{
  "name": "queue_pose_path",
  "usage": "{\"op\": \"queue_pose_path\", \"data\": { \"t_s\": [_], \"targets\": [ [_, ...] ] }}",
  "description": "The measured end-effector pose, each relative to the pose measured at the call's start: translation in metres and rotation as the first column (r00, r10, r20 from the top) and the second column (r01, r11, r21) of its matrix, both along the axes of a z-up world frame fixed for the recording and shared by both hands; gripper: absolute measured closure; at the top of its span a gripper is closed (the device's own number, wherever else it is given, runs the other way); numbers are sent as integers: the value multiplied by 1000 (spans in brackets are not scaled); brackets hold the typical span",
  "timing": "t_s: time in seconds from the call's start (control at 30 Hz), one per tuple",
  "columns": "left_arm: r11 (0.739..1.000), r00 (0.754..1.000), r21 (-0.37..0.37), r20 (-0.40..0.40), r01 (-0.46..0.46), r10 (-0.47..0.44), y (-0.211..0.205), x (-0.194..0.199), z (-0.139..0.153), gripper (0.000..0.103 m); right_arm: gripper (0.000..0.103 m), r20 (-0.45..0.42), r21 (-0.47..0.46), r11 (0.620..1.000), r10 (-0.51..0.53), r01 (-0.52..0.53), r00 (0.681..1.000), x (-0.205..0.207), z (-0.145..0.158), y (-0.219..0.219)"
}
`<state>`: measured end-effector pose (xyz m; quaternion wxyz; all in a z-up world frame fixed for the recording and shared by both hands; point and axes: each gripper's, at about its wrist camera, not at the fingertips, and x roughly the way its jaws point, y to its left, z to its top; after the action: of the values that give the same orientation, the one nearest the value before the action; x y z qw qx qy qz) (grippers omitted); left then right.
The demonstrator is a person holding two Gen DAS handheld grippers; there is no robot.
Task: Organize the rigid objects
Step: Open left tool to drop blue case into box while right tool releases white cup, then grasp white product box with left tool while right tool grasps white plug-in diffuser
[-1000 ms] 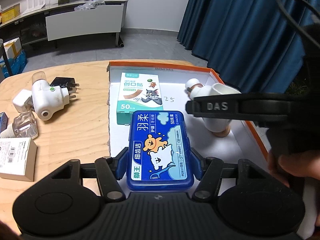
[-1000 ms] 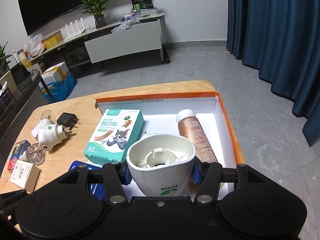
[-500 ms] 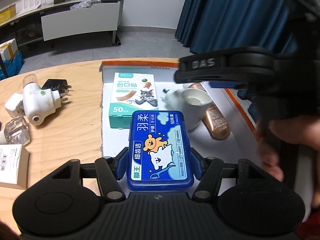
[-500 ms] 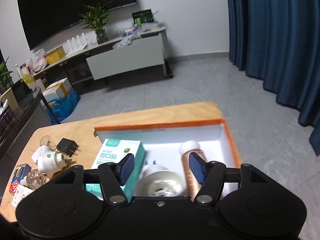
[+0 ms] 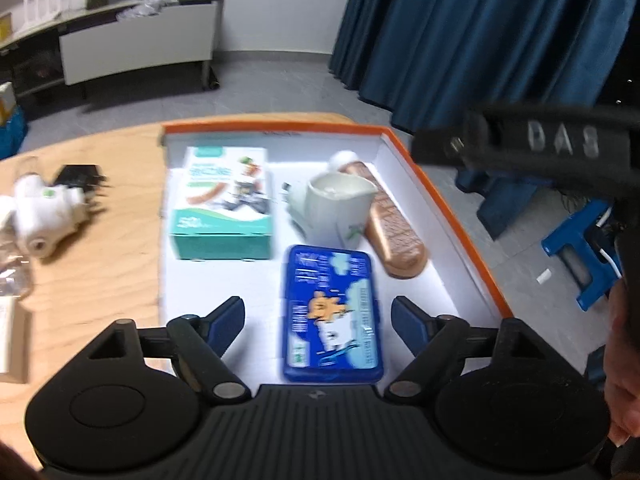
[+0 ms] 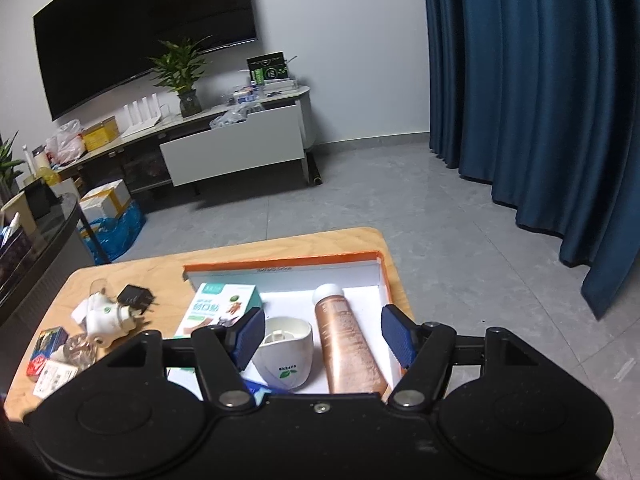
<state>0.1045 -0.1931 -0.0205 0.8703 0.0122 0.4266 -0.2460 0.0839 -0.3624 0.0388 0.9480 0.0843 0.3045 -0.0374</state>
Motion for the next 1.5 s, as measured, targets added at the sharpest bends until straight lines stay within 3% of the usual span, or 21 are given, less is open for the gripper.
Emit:
{"op": "queue_pose_path", "data": {
  "t_s": [0.27,0.63,0.93,1.23,1.5],
  "targets": [
    [987,988,43,47,-152,150,65,-7,19,14,22,-18,63,997,40,-39,999,-12,-4,28],
    [947,947,40,41,-320,318,141,-14,26,14,21,-62,40,980,195,-193,979,-14,-12,100],
    [925,925,33,35,-380,378,176,-17,21,13,21,-93,13,959,282,-282,955,-12,-19,139],
    [906,907,47,18,-421,420,197,-10,5,12,21,-108,11,955,296,-297,949,-8,-24,147],
    [910,915,93,35,-404,403,191,9,-14,6,21,-122,23,954,299,-299,946,-3,-32,146]
  ]
}}
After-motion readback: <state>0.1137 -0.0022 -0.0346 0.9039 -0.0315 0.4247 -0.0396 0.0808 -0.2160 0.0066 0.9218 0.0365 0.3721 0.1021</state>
